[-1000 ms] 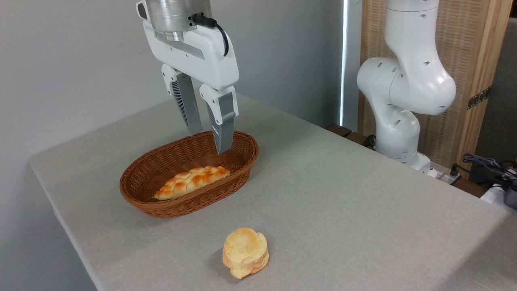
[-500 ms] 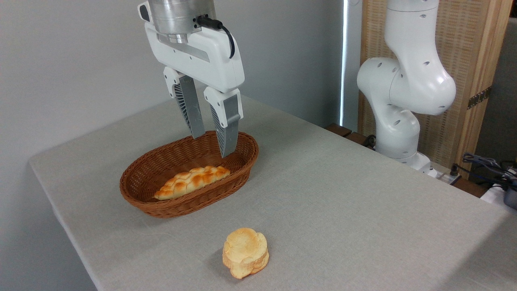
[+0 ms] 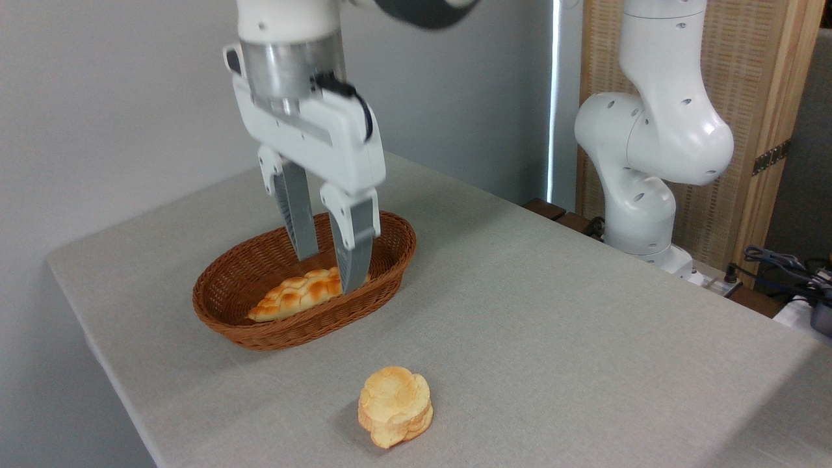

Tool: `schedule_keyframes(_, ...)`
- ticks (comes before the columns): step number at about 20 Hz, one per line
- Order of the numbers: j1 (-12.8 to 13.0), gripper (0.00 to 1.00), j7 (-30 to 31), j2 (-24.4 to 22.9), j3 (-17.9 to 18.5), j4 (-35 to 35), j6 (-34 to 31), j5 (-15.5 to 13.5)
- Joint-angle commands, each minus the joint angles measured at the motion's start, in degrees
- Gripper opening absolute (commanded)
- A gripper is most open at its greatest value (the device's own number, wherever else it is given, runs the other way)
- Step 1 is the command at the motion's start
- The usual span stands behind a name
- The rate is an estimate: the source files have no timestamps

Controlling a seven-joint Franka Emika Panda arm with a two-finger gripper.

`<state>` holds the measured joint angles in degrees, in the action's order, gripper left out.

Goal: Put bread into the basket
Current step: 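Move the gripper over the round bread bun and lower onto it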

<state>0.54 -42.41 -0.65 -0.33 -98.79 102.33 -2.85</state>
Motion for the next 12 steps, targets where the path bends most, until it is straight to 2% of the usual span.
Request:
schedule_keyframes(1,0.3,1.0,-2.3,-4.3,0.9,-11.1,9.4,0.1)
schedule_keyframes(4,-0.2,1.0,-5.2,-5.1,3.8,-16.6,16.0,0.1)
schedule_keyframes(8,-0.8,1.0,-8.1,-4.6,5.4,-18.5,17.0,0.2)
schedule_keyframes(10,-0.8,1.0,-7.9,-4.3,6.4,-19.2,17.1,3.0)
schedule_keyframes(12,-0.8,1.0,-7.8,-3.8,6.4,-20.1,17.7,3.9)
